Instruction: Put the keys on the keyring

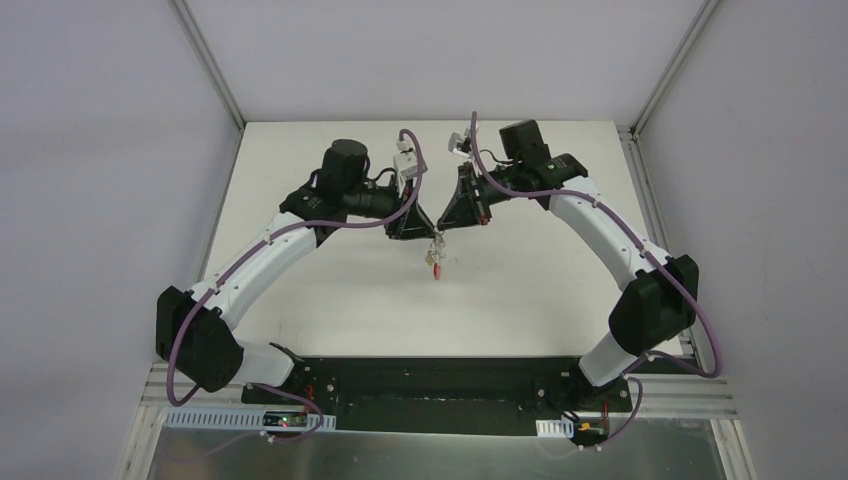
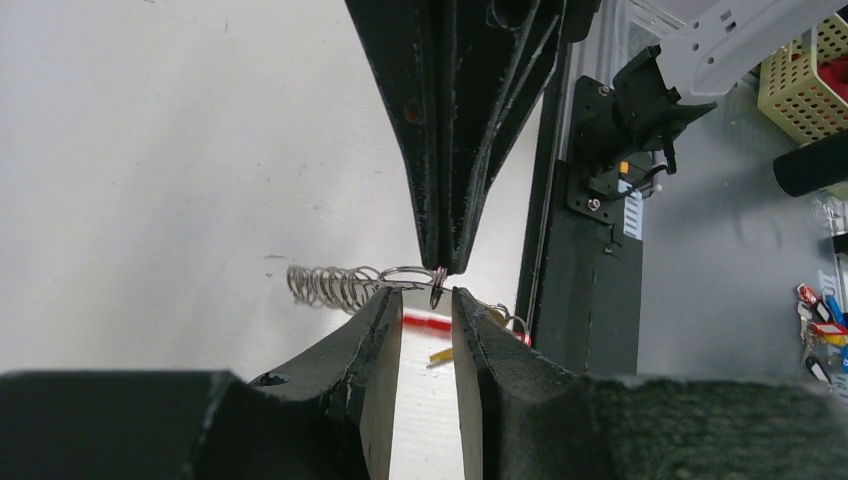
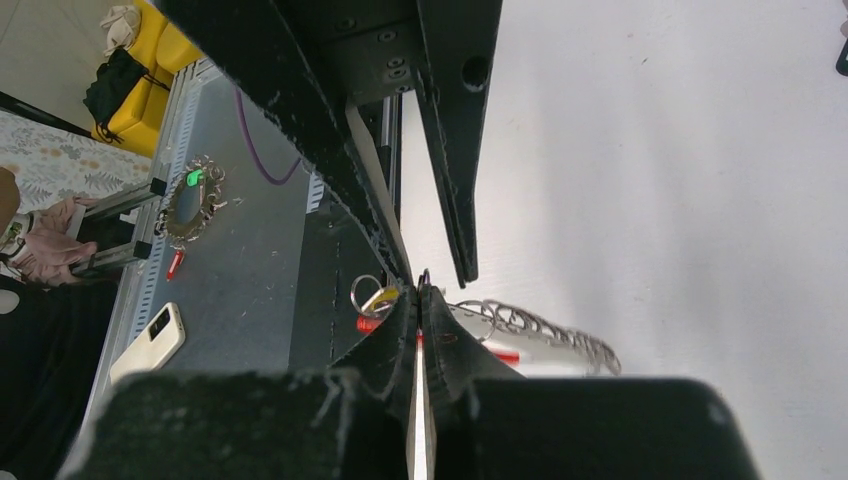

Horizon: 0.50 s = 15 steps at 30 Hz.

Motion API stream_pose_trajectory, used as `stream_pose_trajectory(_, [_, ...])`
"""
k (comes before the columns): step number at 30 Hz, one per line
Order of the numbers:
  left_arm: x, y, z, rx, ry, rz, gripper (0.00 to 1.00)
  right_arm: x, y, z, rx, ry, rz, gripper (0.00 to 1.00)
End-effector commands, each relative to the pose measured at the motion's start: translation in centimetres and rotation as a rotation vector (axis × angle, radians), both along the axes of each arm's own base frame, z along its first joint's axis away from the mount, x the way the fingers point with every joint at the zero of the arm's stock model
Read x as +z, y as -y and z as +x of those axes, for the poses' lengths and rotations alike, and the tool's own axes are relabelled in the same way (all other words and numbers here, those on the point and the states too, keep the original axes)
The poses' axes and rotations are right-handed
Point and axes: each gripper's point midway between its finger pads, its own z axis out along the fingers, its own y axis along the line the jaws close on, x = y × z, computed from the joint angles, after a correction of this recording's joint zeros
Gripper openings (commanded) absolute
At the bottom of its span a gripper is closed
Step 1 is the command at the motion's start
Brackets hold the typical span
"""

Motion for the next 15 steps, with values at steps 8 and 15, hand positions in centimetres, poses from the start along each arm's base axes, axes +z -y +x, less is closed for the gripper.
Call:
stream_pose_trajectory(8, [1.46, 0.75, -1.33, -0.078, 0.061, -0.071, 0.21, 3.17, 0.32, -0.86, 0.023, 0.060, 0.086, 0.00])
stream_pose_trajectory(15, [1.79, 0.90, -1.03, -0.070, 0.060, -0.079, 0.16, 2.84, 0.35, -0.75, 0.020, 0.048, 0.086, 0.00])
